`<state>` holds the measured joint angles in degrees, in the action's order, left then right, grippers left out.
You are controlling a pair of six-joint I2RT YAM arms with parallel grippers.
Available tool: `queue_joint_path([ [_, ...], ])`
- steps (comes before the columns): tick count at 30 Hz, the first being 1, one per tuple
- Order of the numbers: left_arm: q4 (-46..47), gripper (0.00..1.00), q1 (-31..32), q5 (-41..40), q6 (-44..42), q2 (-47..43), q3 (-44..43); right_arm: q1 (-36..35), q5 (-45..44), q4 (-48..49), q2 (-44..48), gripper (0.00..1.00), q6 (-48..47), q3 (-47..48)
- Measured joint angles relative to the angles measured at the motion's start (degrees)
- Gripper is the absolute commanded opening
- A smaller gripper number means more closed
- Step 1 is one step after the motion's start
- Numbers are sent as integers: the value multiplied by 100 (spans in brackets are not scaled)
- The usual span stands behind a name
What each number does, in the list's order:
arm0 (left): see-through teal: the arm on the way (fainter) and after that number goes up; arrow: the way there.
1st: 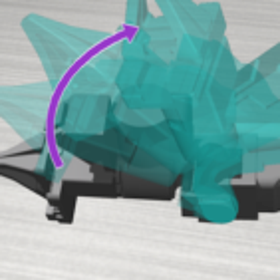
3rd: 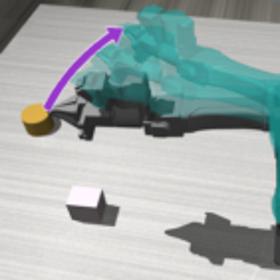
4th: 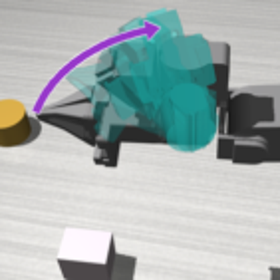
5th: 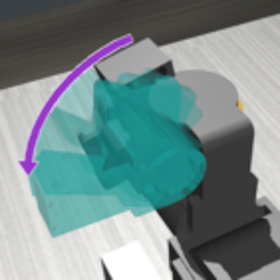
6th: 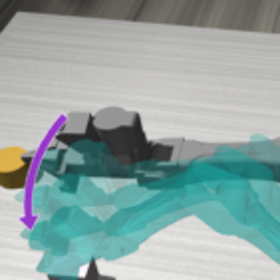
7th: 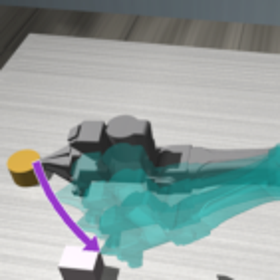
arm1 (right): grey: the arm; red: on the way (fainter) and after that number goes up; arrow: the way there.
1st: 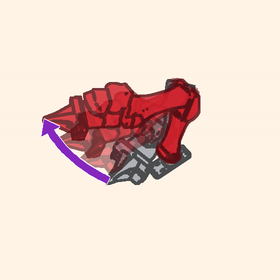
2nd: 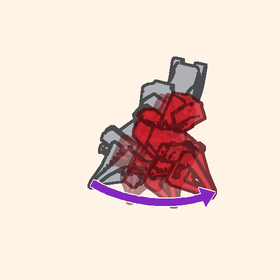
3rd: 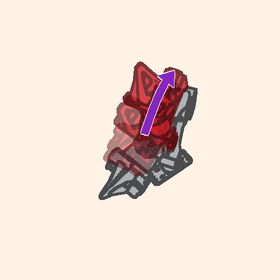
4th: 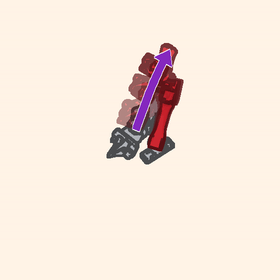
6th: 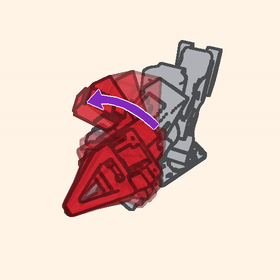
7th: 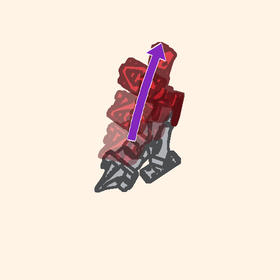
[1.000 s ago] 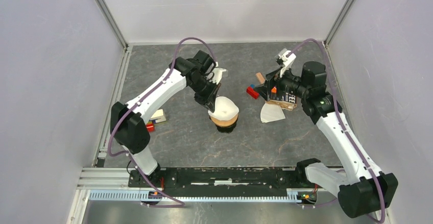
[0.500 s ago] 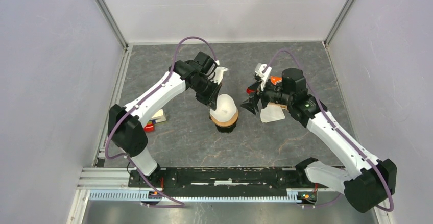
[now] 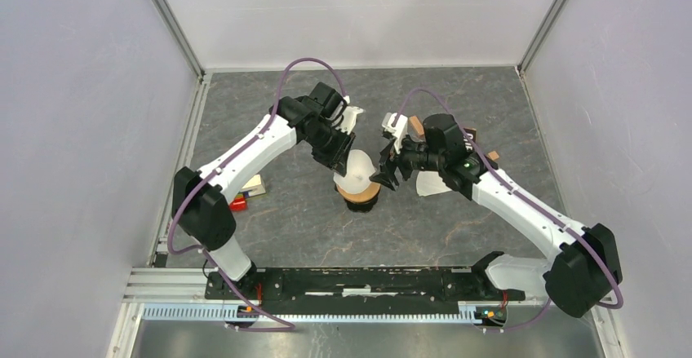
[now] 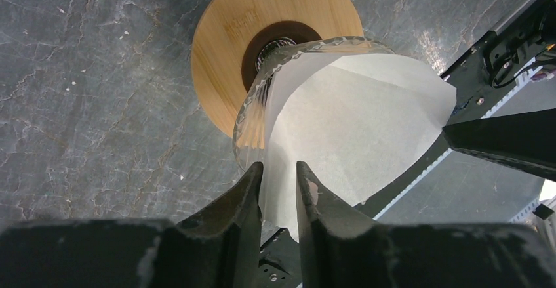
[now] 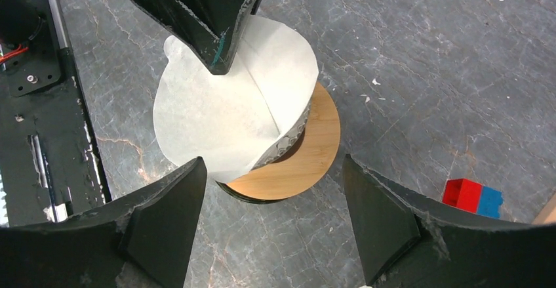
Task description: Place the coffee filter in the dripper
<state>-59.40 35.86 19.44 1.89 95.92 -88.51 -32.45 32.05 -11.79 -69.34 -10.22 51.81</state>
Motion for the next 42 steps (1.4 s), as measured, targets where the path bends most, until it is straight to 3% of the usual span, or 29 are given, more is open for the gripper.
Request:
queue_joint_path([
  [29,-4,61,0,-332,-197,-575,-79,-72,-332,50,-90,78,-122,13],
  [35,0,53,0,-540,-354,-728,-76,-72,-278,48,-90,77,-125,13],
  [40,144,34,0,-678,-452,-857,157,-72,-295,48,-90,76,-149,13],
  [42,192,31,0,-704,-496,-866,251,-72,-319,48,-90,76,-164,13],
])
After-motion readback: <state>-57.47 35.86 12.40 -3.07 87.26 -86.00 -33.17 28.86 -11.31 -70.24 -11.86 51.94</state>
